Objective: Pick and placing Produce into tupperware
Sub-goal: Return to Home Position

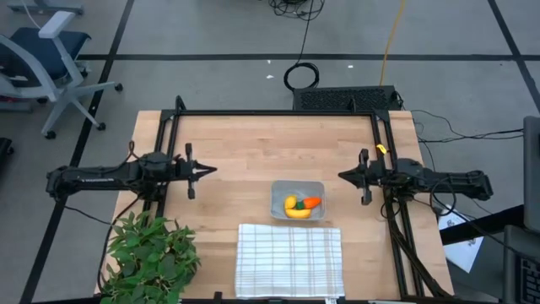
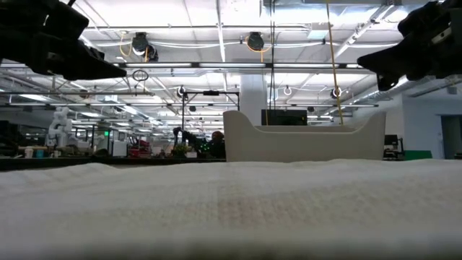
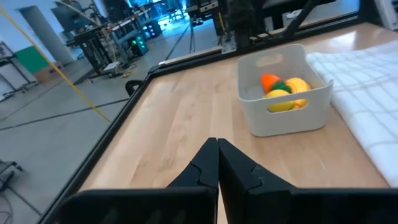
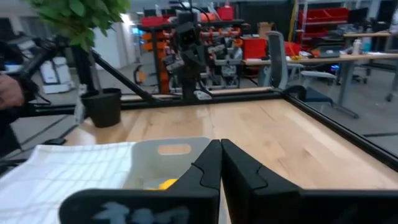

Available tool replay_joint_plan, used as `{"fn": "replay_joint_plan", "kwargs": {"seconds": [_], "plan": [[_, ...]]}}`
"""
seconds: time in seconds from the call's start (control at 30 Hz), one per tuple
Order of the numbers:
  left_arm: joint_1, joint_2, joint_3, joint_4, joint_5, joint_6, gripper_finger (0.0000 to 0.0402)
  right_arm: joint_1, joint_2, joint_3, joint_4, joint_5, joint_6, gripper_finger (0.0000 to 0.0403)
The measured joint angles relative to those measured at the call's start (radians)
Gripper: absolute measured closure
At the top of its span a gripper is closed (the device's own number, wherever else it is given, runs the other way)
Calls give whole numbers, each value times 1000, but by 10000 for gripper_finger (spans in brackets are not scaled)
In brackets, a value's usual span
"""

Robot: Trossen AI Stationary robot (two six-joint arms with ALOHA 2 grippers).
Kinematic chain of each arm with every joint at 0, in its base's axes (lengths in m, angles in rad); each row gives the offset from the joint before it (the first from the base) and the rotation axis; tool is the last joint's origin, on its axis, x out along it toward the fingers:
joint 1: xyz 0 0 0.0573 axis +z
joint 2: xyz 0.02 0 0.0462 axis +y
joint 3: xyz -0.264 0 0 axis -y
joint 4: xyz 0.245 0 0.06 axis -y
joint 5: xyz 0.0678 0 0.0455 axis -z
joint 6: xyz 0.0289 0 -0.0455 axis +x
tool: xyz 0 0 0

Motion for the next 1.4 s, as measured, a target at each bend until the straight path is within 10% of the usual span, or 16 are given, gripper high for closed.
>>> {"fn": "replay_joint_plan", "kwargs": {"seconds": [1.4], "plan": [[-54, -88, 0, -111, 54, -42, 401, 0, -51, 1, -45, -34, 26, 403]]}}
